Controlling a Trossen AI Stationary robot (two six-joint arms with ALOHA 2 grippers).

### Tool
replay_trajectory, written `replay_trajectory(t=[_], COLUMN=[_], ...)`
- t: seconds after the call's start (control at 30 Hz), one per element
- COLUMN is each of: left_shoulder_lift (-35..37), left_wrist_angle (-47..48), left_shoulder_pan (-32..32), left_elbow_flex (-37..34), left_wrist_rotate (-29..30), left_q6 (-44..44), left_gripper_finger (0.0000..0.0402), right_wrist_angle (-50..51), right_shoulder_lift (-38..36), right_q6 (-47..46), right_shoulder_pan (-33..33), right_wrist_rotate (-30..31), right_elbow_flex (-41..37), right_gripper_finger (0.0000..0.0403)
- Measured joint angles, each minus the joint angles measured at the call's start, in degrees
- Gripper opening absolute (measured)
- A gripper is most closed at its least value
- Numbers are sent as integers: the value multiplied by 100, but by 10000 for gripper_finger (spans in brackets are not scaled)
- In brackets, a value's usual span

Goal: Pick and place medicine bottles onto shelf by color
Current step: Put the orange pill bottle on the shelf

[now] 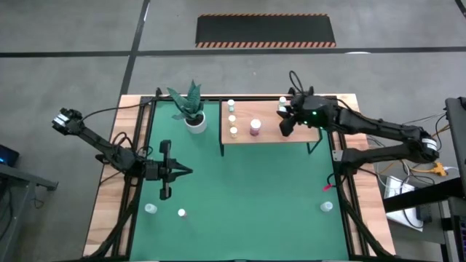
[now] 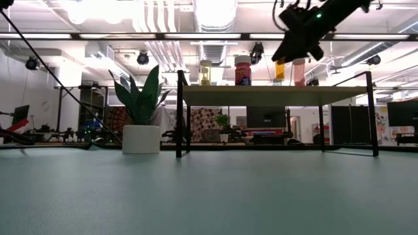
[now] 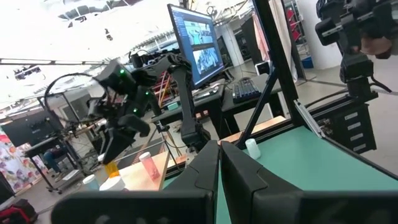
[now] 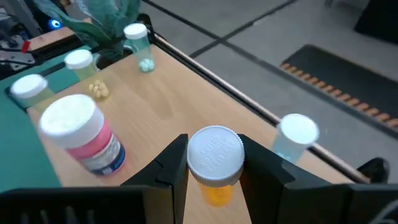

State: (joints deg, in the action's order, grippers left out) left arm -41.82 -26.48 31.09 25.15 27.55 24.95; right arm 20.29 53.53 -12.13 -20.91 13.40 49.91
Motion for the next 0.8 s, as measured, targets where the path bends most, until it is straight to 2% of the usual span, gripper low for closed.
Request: replay_trajectory(t=[0.13, 0.33, 0.53, 0.8], left_shoulder_lift=[-2, 0, 0, 0], left_wrist_angle=[-2, -7, -51, -52], left_shoulder_pan=[0, 0, 0, 0], left_elbow_flex=[0, 0, 2, 2], left_wrist_rotate=[0, 0, 0, 0], left_q6=[96, 120, 147, 149], left_gripper_finger=[0, 0, 0, 0], right_wrist_angle=[-84, -742, -1087, -1075], right_shoulder_lift=[-475, -964, -1097, -987], right_q6=[176, 274, -18, 78], right_shoulder_pan=[-11, -18, -224, -256], right_wrist_rotate=[-32, -30, 30, 82], right_elbow_flex=[-308, -964, -1384, -1475], right_gripper_finger=[107, 107, 107, 107])
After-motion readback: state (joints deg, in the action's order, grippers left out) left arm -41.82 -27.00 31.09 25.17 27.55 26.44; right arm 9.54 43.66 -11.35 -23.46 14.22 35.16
